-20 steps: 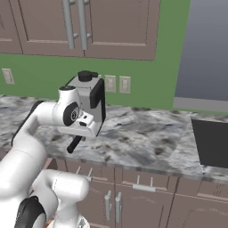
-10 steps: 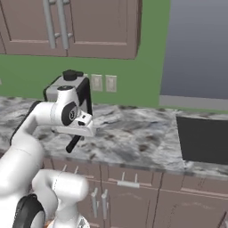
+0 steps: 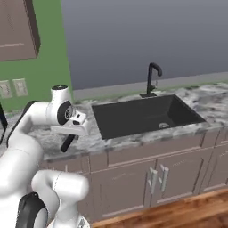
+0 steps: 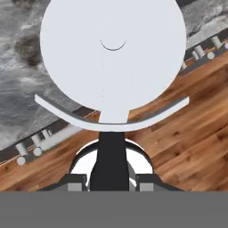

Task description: Take the pizza cutter from the drawer on the left and place it on the dining counter for cutting.

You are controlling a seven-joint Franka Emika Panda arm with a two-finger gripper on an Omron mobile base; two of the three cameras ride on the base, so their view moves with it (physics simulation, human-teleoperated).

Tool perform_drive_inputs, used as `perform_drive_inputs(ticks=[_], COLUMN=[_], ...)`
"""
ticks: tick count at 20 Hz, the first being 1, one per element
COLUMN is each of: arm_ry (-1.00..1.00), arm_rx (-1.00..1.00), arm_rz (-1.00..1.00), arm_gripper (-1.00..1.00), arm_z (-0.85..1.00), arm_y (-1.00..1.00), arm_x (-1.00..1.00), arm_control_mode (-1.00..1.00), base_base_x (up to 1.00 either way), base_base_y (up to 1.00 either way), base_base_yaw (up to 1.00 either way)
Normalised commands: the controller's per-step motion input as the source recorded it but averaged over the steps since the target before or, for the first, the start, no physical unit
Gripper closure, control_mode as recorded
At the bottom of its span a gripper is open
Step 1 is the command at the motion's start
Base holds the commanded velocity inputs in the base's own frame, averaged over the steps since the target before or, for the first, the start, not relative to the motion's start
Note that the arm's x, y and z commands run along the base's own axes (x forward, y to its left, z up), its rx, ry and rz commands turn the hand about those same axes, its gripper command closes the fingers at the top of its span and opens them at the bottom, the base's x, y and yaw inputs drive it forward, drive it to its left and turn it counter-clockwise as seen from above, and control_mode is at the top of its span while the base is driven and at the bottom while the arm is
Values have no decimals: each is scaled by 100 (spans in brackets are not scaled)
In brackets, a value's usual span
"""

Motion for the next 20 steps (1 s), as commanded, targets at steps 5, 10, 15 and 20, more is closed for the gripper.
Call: perform_drive_inputs(ticks=[5, 10, 15, 20], arm_ry=[0, 0, 0, 0], arm_rx=[0, 0, 0, 0], arm_rz=[0, 0, 0, 0], arm_gripper=[100, 100, 100, 100], arm_z=[0, 0, 0, 0], arm_y=[0, 0, 0, 0], arm_x=[0, 0, 0, 0], arm_control_mode=[100, 100, 100, 100], base_base_x=[0, 0, 0, 0], base_base_y=[-20, -20, -48, -66], base_base_yaw=[-91, -92, -85, -79])
